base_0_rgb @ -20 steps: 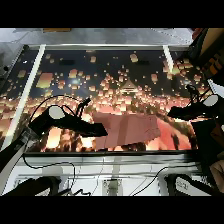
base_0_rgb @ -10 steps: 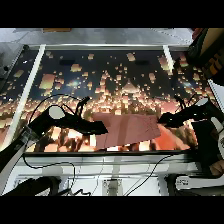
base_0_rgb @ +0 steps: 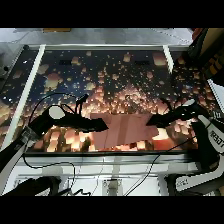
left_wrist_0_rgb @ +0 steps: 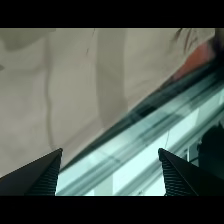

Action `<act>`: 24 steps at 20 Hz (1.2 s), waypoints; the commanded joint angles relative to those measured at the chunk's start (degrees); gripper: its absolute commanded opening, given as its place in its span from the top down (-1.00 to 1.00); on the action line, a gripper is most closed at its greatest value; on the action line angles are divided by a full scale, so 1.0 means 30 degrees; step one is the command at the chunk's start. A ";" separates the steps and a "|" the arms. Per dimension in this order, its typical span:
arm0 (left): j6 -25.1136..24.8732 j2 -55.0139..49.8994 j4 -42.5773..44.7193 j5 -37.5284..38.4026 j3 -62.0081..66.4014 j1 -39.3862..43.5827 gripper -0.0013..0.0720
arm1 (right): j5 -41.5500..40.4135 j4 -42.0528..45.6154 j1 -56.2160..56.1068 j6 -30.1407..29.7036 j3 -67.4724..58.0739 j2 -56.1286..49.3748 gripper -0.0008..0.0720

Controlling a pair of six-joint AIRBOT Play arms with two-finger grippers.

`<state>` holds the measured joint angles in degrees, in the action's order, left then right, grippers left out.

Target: Fold the clothes and pants, and hang the long-sleeved shirts on hangers.

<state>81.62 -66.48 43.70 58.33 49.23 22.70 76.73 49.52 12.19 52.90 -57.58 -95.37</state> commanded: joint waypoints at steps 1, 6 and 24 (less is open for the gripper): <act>0.0000 -0.0007 0.0495 -0.0546 -0.0007 0.0000 -0.91 | -0.0036 -0.1625 -0.2295 -0.2288 -0.0015 -0.0168 -0.32; -0.0051 0.0000 0.3126 -0.1122 0.0007 -0.0015 -0.86 | -0.0248 -0.3861 -0.4532 -0.2426 -0.0627 -0.0153 0.91; -0.2375 0.3687 0.6237 -0.1297 0.3876 -0.8947 0.95 | 0.7410 0.8451 0.5654 1.3624 -1.5263 0.9573 0.91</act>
<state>74.74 -56.05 61.91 54.33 60.69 -2.57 94.00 60.38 20.43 85.82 -98.80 -72.55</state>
